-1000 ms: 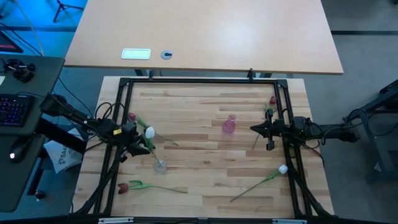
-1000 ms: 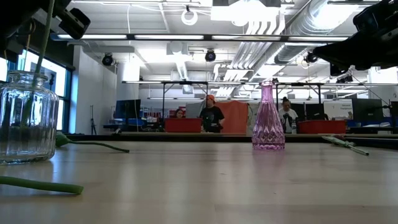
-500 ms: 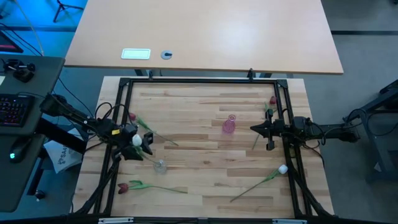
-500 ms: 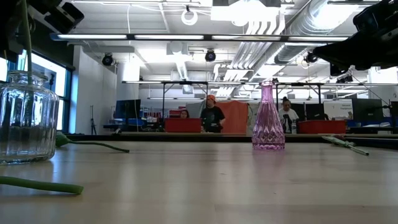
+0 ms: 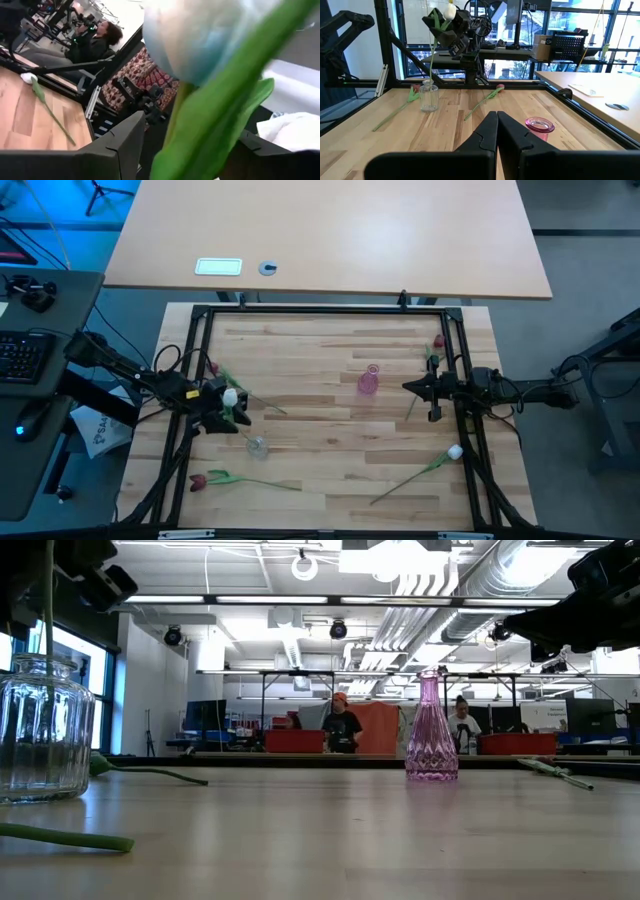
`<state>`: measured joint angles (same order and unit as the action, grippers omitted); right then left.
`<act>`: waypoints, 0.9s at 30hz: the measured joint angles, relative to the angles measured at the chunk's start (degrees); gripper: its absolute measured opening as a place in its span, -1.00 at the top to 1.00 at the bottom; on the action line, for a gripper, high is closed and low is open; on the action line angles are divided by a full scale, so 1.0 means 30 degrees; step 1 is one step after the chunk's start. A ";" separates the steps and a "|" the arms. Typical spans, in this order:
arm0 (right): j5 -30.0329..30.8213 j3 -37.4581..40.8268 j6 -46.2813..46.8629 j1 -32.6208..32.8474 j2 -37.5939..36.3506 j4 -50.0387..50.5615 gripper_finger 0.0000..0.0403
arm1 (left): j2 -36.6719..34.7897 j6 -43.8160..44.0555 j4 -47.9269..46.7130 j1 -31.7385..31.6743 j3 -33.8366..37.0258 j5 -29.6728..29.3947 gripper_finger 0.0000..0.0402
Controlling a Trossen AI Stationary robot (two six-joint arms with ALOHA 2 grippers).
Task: Sort flowers into vase by color
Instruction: Put the top white flower into the transparent vase
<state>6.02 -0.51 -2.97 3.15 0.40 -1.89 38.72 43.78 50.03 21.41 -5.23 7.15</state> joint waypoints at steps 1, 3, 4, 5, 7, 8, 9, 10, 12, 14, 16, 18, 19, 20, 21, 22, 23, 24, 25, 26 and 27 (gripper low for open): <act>0.0000 0.0000 0.0002 -0.0002 0.0000 0.0000 1.00 | 0.0000 -0.0252 0.0036 0.0000 0.0000 0.0185 0.05; 0.0000 0.0000 0.0003 0.0004 0.0000 0.0000 1.00 | -0.0005 -0.0471 0.0137 0.0000 -0.0019 0.0385 0.04; 0.0000 -0.0004 0.0001 0.0001 0.0000 0.0000 1.00 | -0.0018 -0.0468 0.0182 0.0007 -0.0029 0.0395 0.02; 0.0000 0.0000 0.0003 0.0002 0.0000 0.0000 1.00 | -0.0040 -0.0471 0.0172 0.0000 -0.0029 0.0388 -0.01; 0.0000 0.0000 0.0003 0.0004 0.0000 0.0000 1.00 | -0.0044 -0.0479 0.0186 0.0000 -0.0029 0.0273 -0.11; 0.0000 0.0000 0.0002 0.0004 0.0000 0.0000 1.00 | -0.0044 -0.0471 0.0187 0.0000 -0.0029 0.0186 -0.18; 0.0000 0.0000 -0.0001 0.0003 0.0000 0.0000 1.00 | -0.0044 -0.0471 0.0209 0.0000 -0.0029 0.0057 -0.25; 0.0000 0.0000 0.0003 0.0004 0.0000 0.0000 1.00 | -0.0044 -0.0466 0.0273 0.0000 -0.0029 -0.0064 -0.34; 0.0000 0.0000 0.0001 0.0004 0.0000 0.0000 1.00 | -0.0051 -0.0267 0.0303 0.0000 -0.0036 -0.0316 -0.51; 0.0000 0.0000 0.0003 0.0004 0.0000 0.0000 1.00 | -0.0044 -0.0114 0.0201 0.0000 -0.0134 -0.0552 -0.68; 0.0000 0.0000 0.0003 0.0001 0.0000 0.0000 1.00 | -0.0044 -0.0264 0.0193 0.0000 -0.0493 -0.0574 -0.85; 0.0000 0.0000 -0.0002 0.0000 0.0000 0.0000 1.00 | -0.0051 -0.0896 0.0200 0.0000 -0.0951 -0.0557 -0.95; 0.0000 0.0000 -0.0001 0.0002 0.0000 0.0000 1.00 | -0.0051 -0.1388 0.0188 0.0000 -0.1131 -0.0465 -0.97; 0.0000 0.0000 -0.0001 0.0004 0.0000 0.0000 1.00 | -0.0051 -0.1789 0.0167 0.0000 -0.1289 -0.0290 -0.96; 0.0000 -0.0006 -0.0002 0.0004 0.0000 0.0000 1.00 | -0.0051 -0.1945 0.0142 -0.0005 -0.1451 0.0050 -0.95; 0.0000 0.0000 0.0003 0.0004 0.0000 0.0000 1.00 | -0.0112 -0.1992 0.0128 0.0000 -0.1602 0.0438 -0.93; 0.0000 0.0000 -0.0004 0.0004 0.0000 0.0000 1.00 | -0.0201 -0.2129 0.0127 0.0000 -0.1715 0.0756 -0.93; 0.0000 0.0000 0.0003 0.0004 0.0000 0.0000 1.00 | -0.0281 -0.2321 0.0142 0.0000 -0.1844 0.1045 -0.93; 0.0000 0.0000 -0.0004 -0.0002 0.0000 0.0000 1.00 | -0.0358 -0.2523 0.0169 0.0000 -0.1961 0.1187 -0.93; 0.0000 -0.0001 0.0003 0.0003 0.0000 0.0000 1.00 | -0.0461 -0.2696 0.0134 0.0000 -0.2048 0.1328 -0.93; 0.0000 0.0000 0.0002 0.0003 0.0000 0.0000 1.00 | -0.0582 -0.2803 0.0088 -0.0007 -0.2134 0.1388 -0.93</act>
<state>6.02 -0.51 -2.97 3.15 0.40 -1.89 36.97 35.38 50.29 21.39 -11.64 11.32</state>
